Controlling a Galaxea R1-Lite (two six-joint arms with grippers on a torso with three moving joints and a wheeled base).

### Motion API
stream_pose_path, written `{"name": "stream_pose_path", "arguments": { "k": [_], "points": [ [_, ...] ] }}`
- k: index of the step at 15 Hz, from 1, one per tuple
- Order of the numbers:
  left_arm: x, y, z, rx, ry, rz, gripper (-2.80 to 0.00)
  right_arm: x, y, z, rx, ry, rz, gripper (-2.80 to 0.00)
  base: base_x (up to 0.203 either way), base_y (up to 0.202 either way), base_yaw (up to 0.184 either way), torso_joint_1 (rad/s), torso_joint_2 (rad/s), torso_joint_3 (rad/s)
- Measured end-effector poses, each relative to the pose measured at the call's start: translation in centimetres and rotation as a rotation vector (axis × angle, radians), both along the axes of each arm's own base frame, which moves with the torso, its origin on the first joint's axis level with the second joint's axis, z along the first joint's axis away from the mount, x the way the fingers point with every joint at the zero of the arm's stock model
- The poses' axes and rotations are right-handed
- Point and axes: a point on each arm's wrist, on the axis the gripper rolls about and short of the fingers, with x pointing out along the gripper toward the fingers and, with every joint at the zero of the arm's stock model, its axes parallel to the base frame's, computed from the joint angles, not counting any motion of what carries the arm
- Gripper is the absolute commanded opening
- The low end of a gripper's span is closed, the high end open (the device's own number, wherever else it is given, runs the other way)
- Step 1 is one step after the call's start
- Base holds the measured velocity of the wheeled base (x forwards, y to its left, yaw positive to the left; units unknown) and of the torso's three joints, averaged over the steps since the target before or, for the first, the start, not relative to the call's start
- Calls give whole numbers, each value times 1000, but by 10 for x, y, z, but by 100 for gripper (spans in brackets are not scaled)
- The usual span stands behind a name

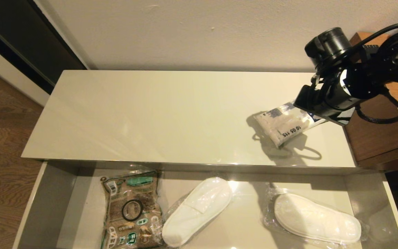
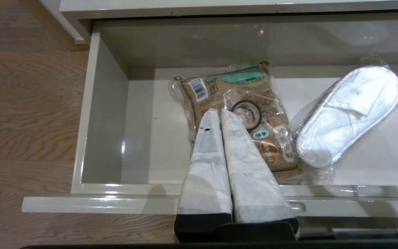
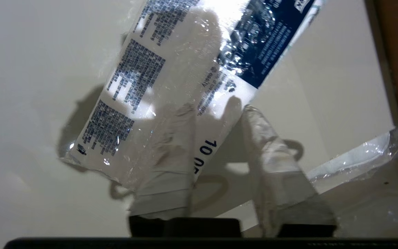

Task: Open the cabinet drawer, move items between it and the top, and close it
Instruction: Pick up the tissue on the table

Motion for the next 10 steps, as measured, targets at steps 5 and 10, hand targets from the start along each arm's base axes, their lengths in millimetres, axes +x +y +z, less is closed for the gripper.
{"name": "stream_pose_path", "arguments": {
  "k": [5, 10],
  "points": [
    [0, 0, 0, 0, 0, -1, -280, -4, -9, 11, 28, -43, -24, 0, 0, 0, 0, 0, 0, 0],
    [0, 0, 0, 0, 0, 0, -280, 4, -7, 4, 97, -74, -78, 0, 0, 0, 0, 0, 0, 0]
  ]
}}
